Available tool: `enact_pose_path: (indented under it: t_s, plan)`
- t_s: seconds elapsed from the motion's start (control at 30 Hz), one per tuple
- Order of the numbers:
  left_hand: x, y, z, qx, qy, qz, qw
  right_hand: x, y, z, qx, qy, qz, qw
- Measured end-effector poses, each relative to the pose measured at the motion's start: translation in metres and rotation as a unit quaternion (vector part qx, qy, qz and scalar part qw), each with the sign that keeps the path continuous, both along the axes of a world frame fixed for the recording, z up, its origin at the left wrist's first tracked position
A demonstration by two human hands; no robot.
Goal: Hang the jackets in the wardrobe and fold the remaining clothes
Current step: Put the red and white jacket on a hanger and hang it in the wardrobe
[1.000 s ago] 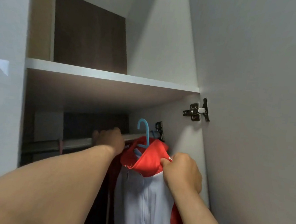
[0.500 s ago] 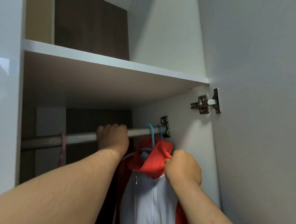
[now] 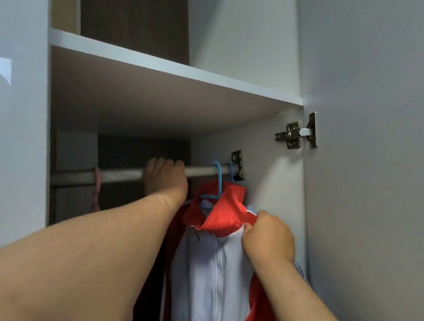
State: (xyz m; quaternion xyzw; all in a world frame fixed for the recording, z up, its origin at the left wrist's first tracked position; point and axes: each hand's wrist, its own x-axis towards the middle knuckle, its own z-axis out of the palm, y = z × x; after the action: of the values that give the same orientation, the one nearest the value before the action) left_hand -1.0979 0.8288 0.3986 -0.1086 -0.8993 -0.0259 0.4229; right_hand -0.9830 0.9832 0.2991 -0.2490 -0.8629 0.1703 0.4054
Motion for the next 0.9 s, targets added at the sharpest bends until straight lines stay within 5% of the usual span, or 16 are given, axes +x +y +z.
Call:
enact_pose_path:
  t_s: [0.1,0.37,0.53,0.73,0.9]
  plan:
    - [0.018,0.005,-0.01,0.009,-0.046,-0.002,0.999,0.015,-0.011,-0.016,-0.009,0.011,-0.02,1.0]
    - [0.129,-0.017,-0.043,0.085,-0.119,-0.209,0.967,0.089,-0.054,-0.03,-0.104,0.127,0.1,0.981]
    - [0.215,-0.082,-0.067,0.048,-0.126,-0.262,0.956,0.145,-0.071,-0.036,-0.013,0.085,0.187,0.979]
    - [0.284,-0.148,-0.096,0.034,-0.13,-0.241,0.961,0.194,-0.098,-0.044,0.213,0.006,0.211,0.954]
    - [0.314,-0.215,-0.113,0.045,-0.114,-0.173,0.977,0.213,-0.152,-0.044,0.232,0.027,0.301,0.925]
